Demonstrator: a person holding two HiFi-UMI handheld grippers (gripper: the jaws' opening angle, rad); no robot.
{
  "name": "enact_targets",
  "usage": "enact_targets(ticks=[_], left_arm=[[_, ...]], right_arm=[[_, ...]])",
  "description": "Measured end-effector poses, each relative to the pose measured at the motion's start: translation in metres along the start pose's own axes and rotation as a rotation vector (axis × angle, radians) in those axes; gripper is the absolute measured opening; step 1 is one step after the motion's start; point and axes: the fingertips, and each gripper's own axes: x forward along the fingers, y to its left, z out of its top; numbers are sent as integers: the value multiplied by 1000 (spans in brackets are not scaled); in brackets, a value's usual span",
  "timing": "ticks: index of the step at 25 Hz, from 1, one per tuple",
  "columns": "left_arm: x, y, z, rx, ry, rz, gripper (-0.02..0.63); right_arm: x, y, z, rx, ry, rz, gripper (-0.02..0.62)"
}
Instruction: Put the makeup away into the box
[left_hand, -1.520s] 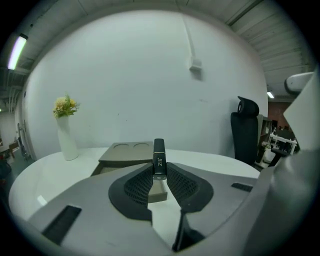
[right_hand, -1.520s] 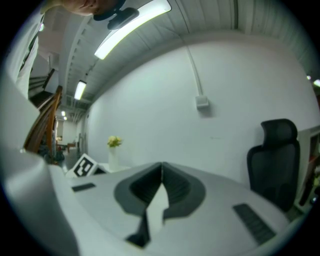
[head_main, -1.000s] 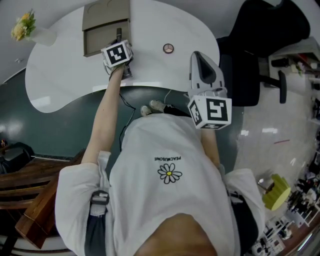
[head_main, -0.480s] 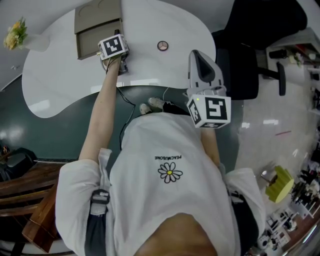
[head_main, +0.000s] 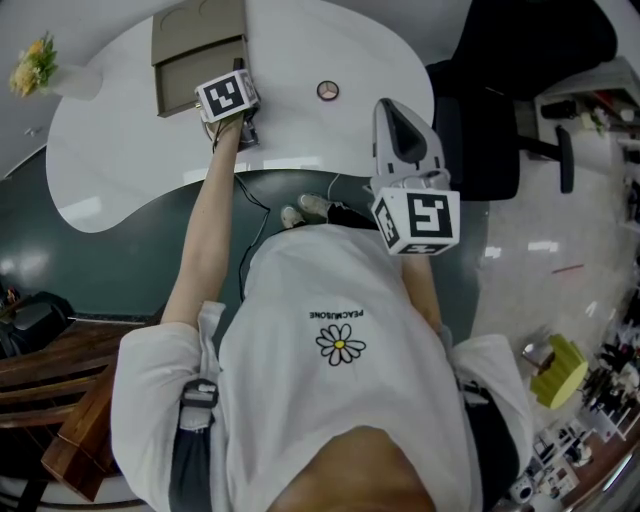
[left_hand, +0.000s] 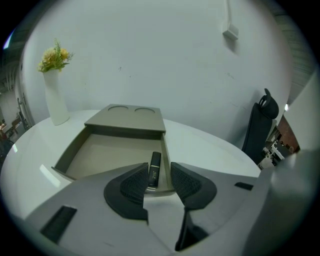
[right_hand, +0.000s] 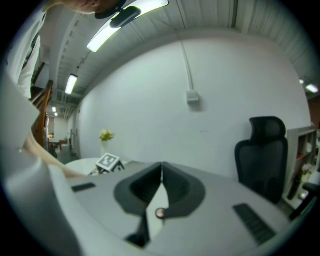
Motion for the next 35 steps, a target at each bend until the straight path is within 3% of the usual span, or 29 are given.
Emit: enact_targets(ticks=[4,7,11,15,27,31,35], left_arm=[[-40,-28,19,63,-126,-39,155],[-84,-54,32,89,-273,-88,55],[-153,-93,43,110,-487,-196,25],[-195,-121,43,259,-638,-232,20],[-213,-134,33,286,-651,-252,20],[-198,-138,26,295,-593,-256,20],[-169,-147,13,328,-480,-283,23]], right_arm=[[2,3,1,-6,-4,17,31],[2,6,1,-5,-3,27,31],[5,5,1,-2,-6,32,31],[7,7,2,0,-10,38,31],[10,6,2,0,-8,28,31],[10,7,2,-1,-8,28,31],[8,6,0,3,-2,27,31]])
